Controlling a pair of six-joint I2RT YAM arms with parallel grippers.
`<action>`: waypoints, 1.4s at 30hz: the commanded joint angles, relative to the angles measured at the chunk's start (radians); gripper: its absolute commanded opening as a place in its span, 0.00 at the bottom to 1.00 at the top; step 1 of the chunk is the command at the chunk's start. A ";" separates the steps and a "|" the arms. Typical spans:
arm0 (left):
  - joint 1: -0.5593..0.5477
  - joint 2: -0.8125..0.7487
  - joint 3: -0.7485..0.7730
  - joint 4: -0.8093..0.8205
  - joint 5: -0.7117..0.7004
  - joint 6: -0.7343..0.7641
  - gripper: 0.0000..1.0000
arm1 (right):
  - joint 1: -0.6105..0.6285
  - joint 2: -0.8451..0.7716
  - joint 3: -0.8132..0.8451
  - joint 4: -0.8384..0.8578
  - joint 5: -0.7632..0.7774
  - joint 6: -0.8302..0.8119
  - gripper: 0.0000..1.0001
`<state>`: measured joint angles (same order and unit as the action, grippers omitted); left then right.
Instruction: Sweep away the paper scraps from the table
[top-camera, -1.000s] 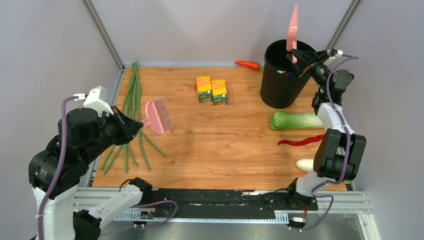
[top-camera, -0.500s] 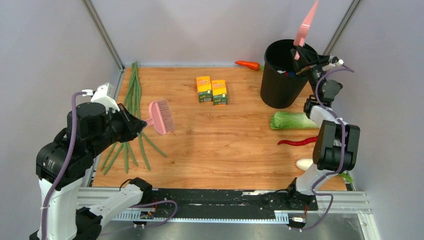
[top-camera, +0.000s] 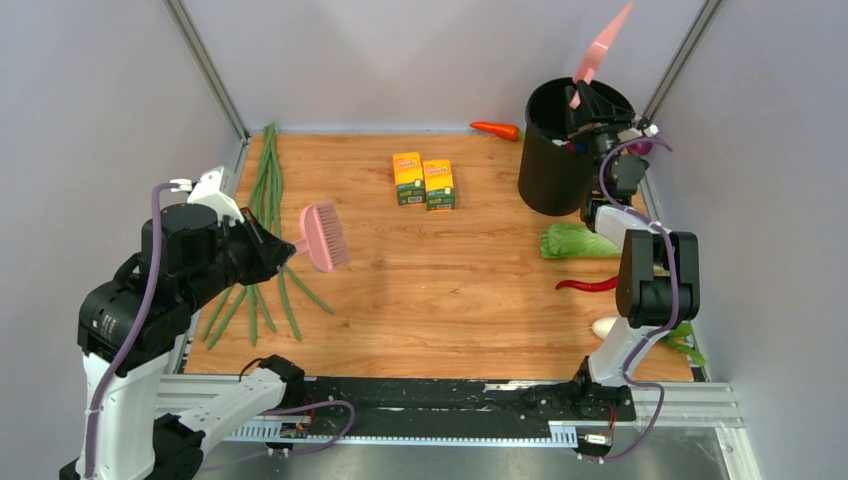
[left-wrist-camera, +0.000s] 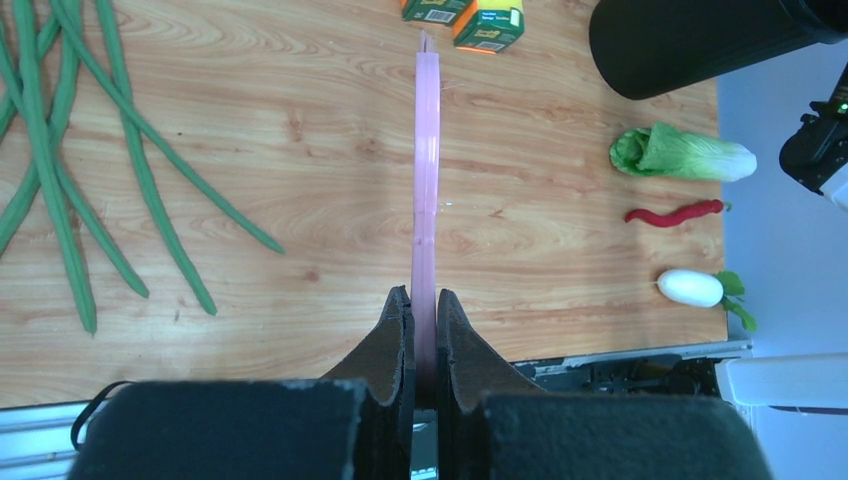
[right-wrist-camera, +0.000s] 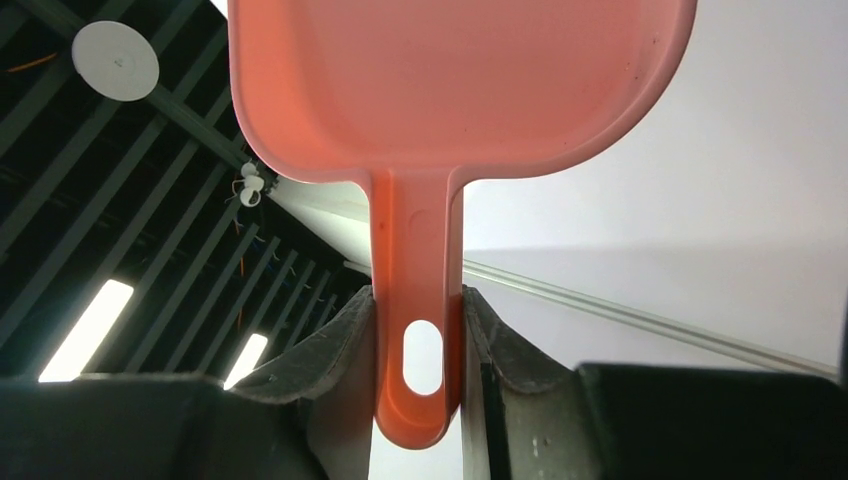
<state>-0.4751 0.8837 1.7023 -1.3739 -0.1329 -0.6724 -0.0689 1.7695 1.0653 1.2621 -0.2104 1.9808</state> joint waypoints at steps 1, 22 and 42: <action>0.001 0.001 0.010 -0.031 -0.007 0.017 0.00 | 0.018 0.030 0.067 0.456 -0.033 0.604 0.00; 0.001 0.009 -0.035 -0.002 -0.031 0.051 0.00 | 0.023 -0.315 0.275 -0.987 -0.693 -0.373 0.00; 0.001 -0.051 -0.358 0.310 -0.114 -0.058 0.00 | 0.398 -0.608 0.288 -1.995 0.049 -1.090 0.00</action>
<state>-0.4751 0.9024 1.4719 -1.2556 -0.2165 -0.6548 0.2394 1.2392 1.4014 -0.5186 -0.4541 1.0065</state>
